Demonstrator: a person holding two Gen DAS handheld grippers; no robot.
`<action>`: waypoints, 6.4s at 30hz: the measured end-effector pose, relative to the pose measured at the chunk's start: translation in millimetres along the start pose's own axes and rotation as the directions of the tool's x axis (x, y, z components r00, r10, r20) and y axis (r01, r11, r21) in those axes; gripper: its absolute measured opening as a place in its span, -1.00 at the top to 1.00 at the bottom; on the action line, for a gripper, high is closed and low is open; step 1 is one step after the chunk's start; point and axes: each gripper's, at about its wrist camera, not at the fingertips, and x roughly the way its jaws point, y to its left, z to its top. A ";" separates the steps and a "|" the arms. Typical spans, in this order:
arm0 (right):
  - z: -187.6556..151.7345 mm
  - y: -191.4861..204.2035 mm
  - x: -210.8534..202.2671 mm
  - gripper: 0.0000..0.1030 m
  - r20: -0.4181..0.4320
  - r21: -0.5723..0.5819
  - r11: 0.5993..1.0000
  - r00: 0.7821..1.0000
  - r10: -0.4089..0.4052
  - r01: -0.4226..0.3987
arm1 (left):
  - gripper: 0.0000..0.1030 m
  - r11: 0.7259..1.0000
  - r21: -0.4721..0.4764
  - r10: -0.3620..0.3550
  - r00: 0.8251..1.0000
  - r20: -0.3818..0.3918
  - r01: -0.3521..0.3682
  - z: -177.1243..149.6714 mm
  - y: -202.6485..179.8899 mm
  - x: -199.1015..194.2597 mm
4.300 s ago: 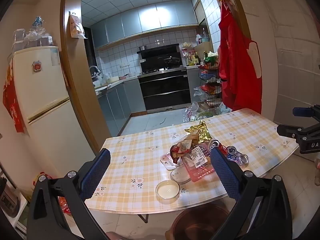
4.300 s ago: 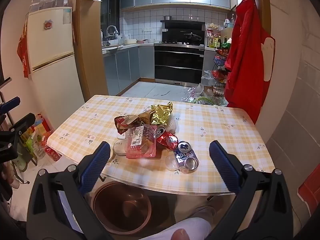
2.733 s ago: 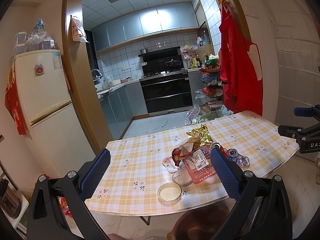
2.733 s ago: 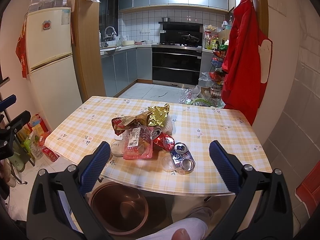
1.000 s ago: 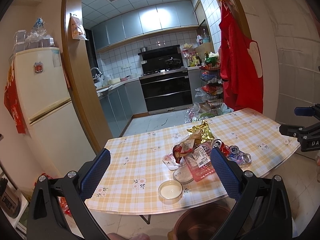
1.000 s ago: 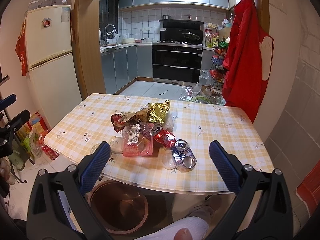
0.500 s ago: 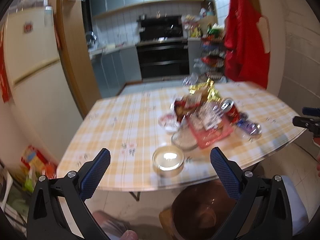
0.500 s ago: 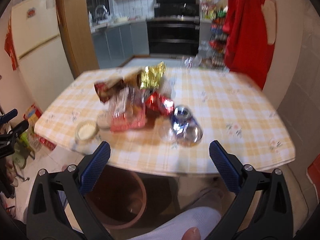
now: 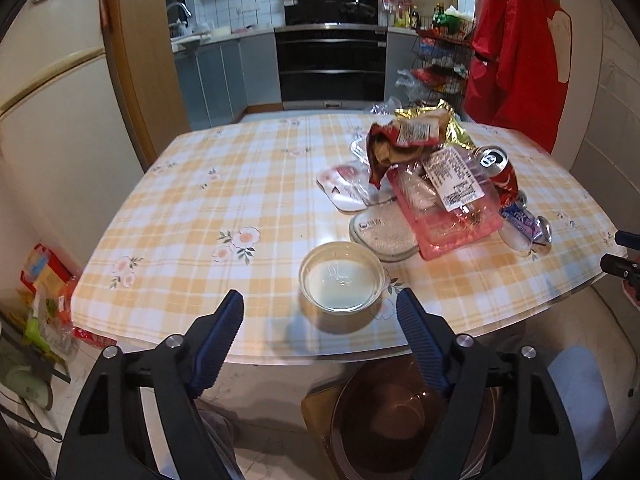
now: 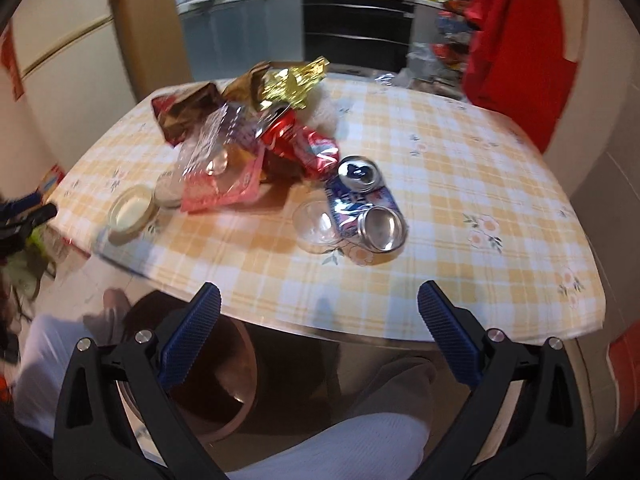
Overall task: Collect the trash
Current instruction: 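Grasp the QR-code snack bag with the left tool while the right tool grasps the red can, then carry both items over the brown bin and open both tools to drop them, then grasp the round plastic lid rim with the left tool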
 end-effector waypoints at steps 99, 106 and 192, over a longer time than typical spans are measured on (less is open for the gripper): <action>75.9 49.8 -56.8 0.81 0.240 -0.097 0.977 0.948 0.207 -0.189 | -0.11 0.898 0.132 -0.428 0.903 0.042 0.420 -12.6 -45.2 -52.0; 50.9 60.7 -79.6 0.81 0.252 -0.090 0.978 0.945 0.207 -0.191 | -0.19 0.884 0.134 -0.446 0.894 -0.041 0.447 -51.0 -60.7 -43.8; 1.5 10.3 49.8 -0.89 0.049 0.122 0.988 0.995 0.084 -0.089 | 0.33 0.969 -0.219 -0.144 0.981 -0.130 0.113 -11.8 34.0 107.1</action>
